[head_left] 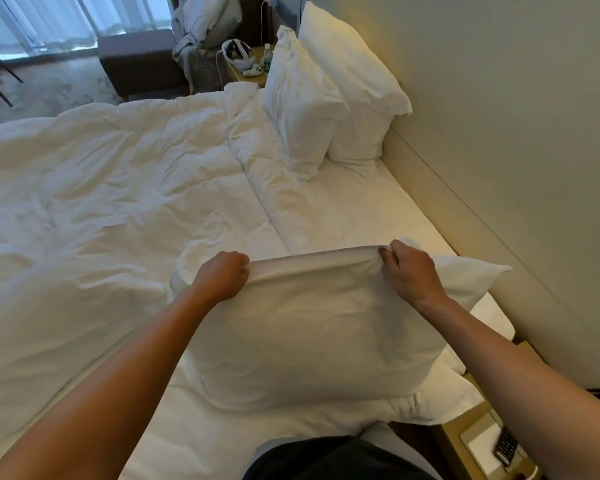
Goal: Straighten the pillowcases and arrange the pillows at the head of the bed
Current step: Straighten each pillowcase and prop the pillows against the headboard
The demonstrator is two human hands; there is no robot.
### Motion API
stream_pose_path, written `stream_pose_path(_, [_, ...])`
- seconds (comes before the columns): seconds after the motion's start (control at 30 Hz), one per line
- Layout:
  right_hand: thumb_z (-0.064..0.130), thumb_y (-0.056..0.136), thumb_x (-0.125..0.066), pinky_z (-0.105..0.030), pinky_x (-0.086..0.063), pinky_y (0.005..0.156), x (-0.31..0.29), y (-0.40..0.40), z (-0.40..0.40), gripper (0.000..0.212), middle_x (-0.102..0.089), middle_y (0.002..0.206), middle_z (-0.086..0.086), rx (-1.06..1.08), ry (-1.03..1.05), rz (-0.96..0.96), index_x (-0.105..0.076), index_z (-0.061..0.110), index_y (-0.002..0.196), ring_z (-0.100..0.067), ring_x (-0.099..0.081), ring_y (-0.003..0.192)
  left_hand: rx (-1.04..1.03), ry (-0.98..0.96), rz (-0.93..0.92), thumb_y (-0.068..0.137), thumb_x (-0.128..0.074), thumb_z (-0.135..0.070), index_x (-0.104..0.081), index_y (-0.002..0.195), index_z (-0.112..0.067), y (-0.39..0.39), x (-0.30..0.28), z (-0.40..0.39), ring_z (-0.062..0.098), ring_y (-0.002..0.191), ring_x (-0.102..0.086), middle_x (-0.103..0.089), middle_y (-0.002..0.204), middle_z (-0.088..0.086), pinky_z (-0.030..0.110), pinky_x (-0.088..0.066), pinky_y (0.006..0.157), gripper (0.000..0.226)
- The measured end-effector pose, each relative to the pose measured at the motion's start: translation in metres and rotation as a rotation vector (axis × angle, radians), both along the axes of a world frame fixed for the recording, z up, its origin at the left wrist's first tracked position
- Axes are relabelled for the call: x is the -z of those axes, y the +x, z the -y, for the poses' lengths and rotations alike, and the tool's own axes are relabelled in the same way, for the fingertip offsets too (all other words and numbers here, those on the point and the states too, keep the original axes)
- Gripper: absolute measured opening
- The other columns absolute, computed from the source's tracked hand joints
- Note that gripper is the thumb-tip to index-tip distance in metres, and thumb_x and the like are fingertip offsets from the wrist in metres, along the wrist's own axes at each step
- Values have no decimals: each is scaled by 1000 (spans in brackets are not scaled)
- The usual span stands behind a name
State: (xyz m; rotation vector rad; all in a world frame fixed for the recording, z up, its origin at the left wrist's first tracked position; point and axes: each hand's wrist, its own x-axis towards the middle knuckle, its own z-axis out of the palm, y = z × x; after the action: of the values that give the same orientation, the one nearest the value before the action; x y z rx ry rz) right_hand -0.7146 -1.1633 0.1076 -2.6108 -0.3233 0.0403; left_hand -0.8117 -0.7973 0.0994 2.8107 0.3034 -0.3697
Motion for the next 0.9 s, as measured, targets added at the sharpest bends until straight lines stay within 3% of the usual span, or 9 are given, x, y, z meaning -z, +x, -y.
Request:
stream_pose_path(0.13, [42,109,-43,-42,-44,60,-2,7,9,40,-49,66,1,-78,-70,42,-45,15,80,-27,-49,62,6,17,24,101,-46,-22,-68,88,-15,1,-8,-5,26,81,-62,-66,86,3,37,-52,66,26])
stream_pose_path(0.23, [38,108,-47,-41,-43,62,-8,17,14,33,-56,72,-4,-94,-119,52,-44,16,83,-32,-51,65,-37,23,129,101,-45,-23,-64,85,-19,8,-18,-9,29,79,-62,-66,83,4,37,-50,63,25])
stream_pose_path(0.43, [27,99,-66,-43,-47,81,-28,43,13,21,-71,90,-11,-102,-262,153,-71,8,91,-35,-65,80,-124,41,291,102,-46,-28,-64,87,-25,21,-41,-19,27,71,-57,-59,78,-3,33,-40,59,23])
stream_pose_path(0.57, [23,105,-56,-40,-41,68,-23,46,7,33,-66,76,-12,-6,-81,108,-56,8,75,-38,-60,72,-141,-48,232,102,-50,-32,-59,78,-18,23,-34,-17,28,70,-60,-63,76,2,37,-47,58,29])
stream_pose_path(0.7, [27,108,-47,-35,-48,64,-17,41,10,30,-63,58,1,12,85,19,-56,16,81,-18,-63,53,-123,-324,103,105,-50,-28,-66,85,-16,21,-29,-19,27,68,-67,-66,84,8,46,-60,69,28])
stream_pose_path(0.8, [29,108,-48,-36,-52,68,-19,41,9,28,-65,61,4,10,94,49,-63,19,87,-17,-65,57,-150,-289,152,105,-49,-24,-65,85,-16,20,-26,-15,25,69,-65,-66,83,6,43,-57,72,27])
stream_pose_path(0.9, [29,108,-49,-39,-55,73,-23,42,4,28,-69,71,3,32,117,80,-68,18,91,-18,-67,65,-180,-248,217,104,-50,-23,-60,75,-22,23,-31,-13,23,69,-60,-62,72,-1,33,-44,59,31])
